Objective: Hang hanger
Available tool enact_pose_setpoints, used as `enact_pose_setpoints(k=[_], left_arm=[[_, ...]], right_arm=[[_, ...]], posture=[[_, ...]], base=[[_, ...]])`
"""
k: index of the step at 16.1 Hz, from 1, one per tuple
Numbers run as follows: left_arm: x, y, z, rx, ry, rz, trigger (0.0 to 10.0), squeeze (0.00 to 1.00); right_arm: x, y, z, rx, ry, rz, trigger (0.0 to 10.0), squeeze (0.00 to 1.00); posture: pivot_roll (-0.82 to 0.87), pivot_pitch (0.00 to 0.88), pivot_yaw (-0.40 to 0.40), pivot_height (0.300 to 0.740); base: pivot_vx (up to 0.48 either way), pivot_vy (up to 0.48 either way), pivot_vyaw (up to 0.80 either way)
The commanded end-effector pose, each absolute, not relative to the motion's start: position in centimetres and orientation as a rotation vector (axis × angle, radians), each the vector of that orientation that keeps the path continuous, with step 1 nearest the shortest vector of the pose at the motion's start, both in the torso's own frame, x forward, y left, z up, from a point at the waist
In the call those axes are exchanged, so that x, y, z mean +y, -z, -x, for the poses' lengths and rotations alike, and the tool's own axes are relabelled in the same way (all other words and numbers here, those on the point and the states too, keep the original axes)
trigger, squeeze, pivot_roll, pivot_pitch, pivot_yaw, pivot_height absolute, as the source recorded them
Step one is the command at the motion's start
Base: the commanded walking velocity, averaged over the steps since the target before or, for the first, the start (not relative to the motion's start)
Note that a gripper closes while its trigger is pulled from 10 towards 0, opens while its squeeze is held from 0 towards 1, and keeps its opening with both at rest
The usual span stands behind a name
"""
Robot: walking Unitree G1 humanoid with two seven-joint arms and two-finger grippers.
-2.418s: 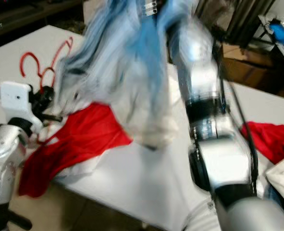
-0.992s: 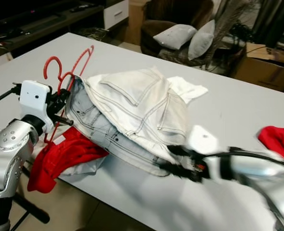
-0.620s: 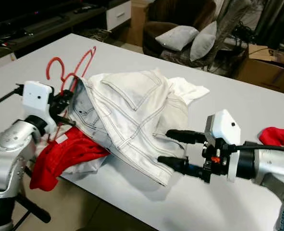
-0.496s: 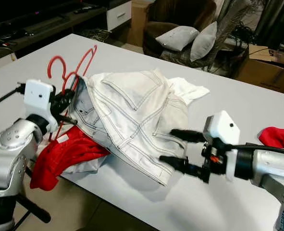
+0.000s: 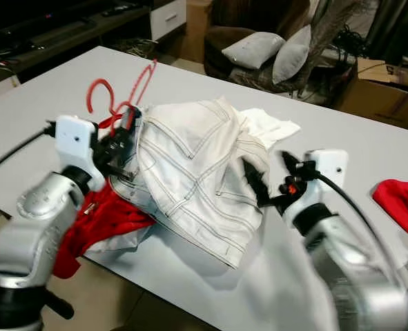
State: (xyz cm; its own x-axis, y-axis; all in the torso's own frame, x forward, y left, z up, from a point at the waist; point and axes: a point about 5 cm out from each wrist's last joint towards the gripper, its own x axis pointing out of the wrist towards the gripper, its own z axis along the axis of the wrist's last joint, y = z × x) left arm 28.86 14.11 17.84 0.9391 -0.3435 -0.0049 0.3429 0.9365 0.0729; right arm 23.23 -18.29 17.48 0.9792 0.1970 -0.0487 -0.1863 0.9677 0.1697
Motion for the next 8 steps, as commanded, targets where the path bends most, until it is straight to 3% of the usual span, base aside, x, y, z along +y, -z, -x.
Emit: enact_pose_setpoints(k=[1,3,5,8], left_arm=[[13.5,-17.0,-28.8,0.020,0.368,-0.074,10.0,0.00],[13.1,-16.2,-28.6,0.047,0.373,-0.077,10.0,0.00],[12.9,-15.4,-28.5,0.068,0.384,-0.085,10.0,0.00],[12.6,-15.1,-28.3,0.072,0.391,-0.079,10.0,0.00]], right_arm=[[-19.0,-16.7,-23.3,0.075,-0.062,-0.134,10.0,1.00],[-18.6,-15.4,-23.2,0.109,0.010,-0.087,10.0,1.00],[-17.6,-15.1,-23.1,0.115,-0.046,0.000,10.0,1.00],[-17.8,-14.4,-22.9,0.146,-0.019,-0.110,10.0,1.00]], posture=[[-0.06,0.037,0.000,0.740],[-0.06,0.033,0.004,0.740],[-0.06,0.024,0.003,0.740],[-0.07,0.023,0.001,0.740]], base=[[0.000,0.000,0.00],[0.000,0.000,0.00],[0.000,0.000,0.00],[-0.263,0.000,0.00]])
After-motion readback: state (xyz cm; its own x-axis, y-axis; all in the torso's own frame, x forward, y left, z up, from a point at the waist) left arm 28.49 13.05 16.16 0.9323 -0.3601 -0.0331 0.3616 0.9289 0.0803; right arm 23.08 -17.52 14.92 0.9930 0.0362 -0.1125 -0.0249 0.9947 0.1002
